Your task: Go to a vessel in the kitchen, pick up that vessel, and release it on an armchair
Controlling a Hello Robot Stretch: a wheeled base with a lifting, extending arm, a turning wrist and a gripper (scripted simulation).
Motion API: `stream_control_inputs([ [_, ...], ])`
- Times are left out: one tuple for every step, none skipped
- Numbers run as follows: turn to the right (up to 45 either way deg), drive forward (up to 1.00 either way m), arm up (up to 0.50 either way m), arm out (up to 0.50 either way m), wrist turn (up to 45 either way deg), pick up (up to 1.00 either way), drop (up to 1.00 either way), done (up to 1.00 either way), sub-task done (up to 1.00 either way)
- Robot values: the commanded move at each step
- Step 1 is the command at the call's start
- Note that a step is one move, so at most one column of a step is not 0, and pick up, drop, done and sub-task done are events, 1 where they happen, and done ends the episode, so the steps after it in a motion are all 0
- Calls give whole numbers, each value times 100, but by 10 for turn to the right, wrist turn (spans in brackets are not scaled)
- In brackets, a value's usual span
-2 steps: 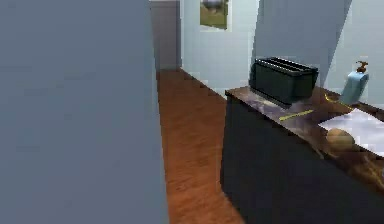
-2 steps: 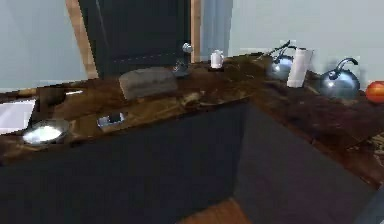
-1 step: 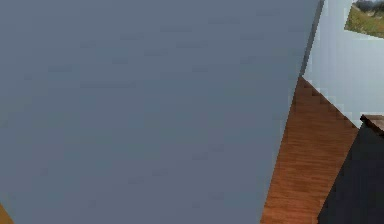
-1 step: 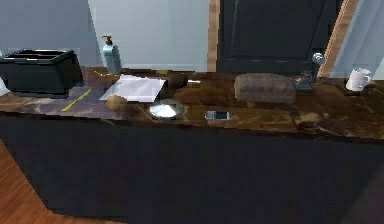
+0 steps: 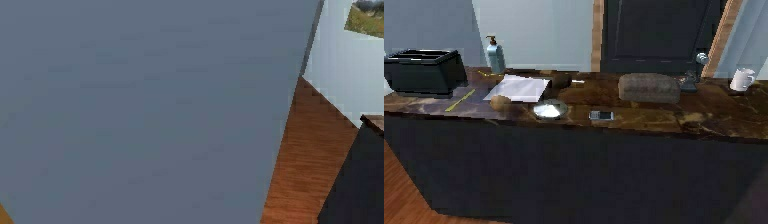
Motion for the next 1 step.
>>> stream_control_inputs([
  [0, 0, 38, 0, 0, 0, 0, 0, 0],
])
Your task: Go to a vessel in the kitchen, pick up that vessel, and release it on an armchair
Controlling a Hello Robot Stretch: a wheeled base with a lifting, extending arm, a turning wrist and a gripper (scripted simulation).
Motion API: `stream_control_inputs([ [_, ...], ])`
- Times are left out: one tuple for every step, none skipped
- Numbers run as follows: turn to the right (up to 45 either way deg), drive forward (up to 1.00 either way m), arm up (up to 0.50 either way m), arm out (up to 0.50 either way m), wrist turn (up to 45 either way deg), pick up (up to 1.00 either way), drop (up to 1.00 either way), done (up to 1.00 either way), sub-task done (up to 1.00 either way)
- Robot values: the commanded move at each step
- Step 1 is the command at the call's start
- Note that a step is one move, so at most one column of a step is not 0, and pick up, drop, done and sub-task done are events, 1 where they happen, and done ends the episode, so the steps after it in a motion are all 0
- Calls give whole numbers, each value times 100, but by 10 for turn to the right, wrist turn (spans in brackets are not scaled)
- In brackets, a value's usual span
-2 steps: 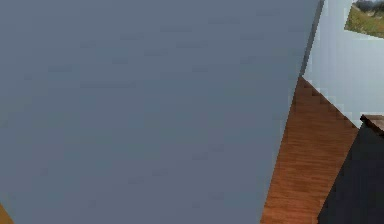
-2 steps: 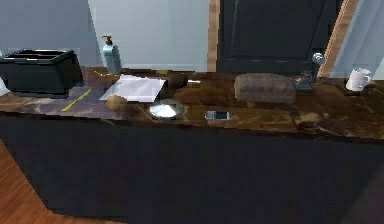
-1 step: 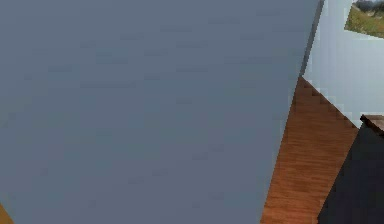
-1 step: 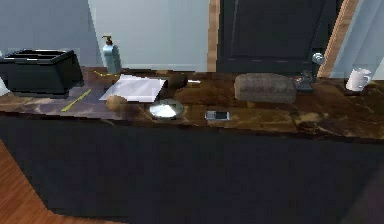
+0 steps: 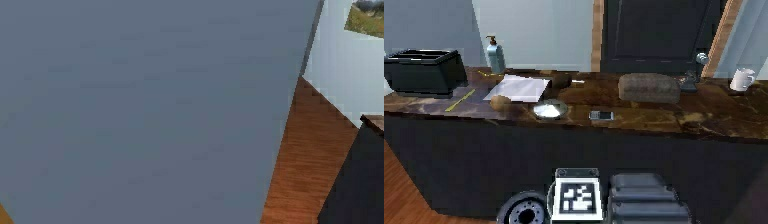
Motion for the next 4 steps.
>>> stream_control_inputs([
  [0, 0, 0, 42, 0, 0, 0, 0, 0],
  [0, 0, 0, 0, 450, 0, 0, 0, 0],
  [0, 0, 0, 0, 450, 0, 0, 0, 0],
  [0, 0, 0, 0, 450, 0, 0, 0, 0],
])
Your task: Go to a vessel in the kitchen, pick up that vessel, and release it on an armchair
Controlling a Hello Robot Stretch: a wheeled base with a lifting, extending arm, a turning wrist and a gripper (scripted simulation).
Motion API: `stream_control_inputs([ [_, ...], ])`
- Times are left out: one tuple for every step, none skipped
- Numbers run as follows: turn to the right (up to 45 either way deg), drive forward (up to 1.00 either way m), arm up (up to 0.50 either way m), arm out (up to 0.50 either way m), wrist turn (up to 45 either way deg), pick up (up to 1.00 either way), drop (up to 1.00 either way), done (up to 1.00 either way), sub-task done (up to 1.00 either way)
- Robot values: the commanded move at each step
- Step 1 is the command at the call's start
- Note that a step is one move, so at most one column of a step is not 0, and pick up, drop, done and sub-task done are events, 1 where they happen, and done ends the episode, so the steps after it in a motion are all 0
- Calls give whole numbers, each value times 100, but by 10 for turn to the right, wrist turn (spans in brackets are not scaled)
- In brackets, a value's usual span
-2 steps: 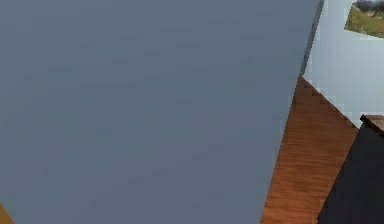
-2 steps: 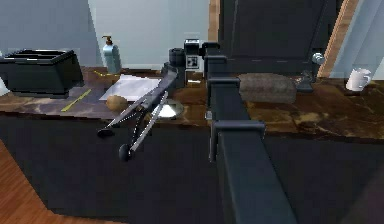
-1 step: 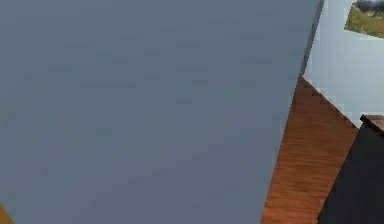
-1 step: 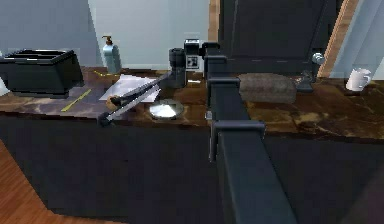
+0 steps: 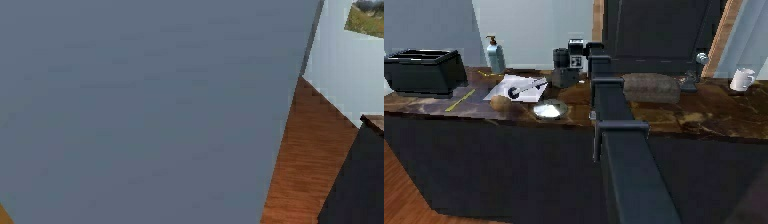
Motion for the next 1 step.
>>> stream_control_inputs([
  [0, 0, 0, 0, 270, 0, 0, 0, 0],
])
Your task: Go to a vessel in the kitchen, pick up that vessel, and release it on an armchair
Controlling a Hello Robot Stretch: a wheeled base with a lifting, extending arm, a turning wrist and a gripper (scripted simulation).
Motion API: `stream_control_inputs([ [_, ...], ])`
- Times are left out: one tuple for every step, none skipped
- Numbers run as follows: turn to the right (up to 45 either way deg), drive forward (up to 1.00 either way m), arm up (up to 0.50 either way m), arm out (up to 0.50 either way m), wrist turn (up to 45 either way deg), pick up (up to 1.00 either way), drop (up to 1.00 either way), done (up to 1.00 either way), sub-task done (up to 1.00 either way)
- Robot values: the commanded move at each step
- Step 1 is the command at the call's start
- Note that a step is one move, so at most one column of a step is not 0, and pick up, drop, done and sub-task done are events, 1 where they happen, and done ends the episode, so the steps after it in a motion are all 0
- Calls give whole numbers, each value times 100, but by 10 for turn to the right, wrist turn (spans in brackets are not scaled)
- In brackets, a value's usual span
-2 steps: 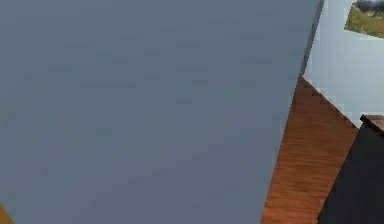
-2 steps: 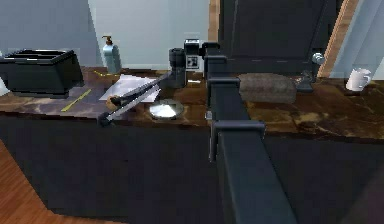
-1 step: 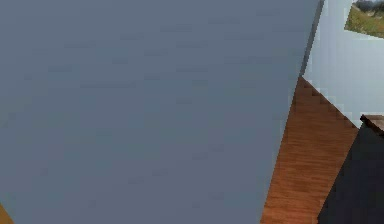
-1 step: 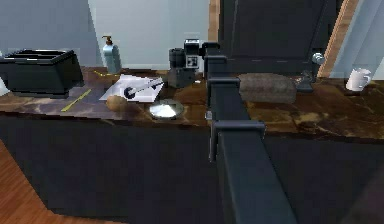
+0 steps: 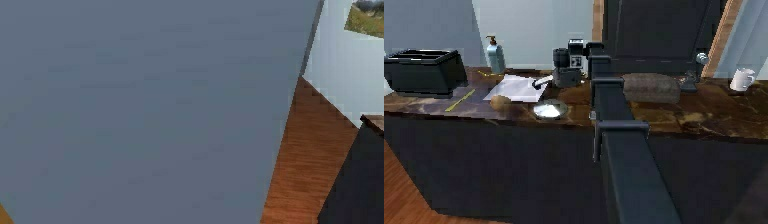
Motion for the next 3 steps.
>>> stream_control_inputs([
  [0, 0, -14, 0, 0, 0, 0, 0, 0],
  [0, 0, 0, 0, 0, 100, 0, 0, 0],
  [0, 0, 10, 0, 0, 0, 0, 0, 0],
])
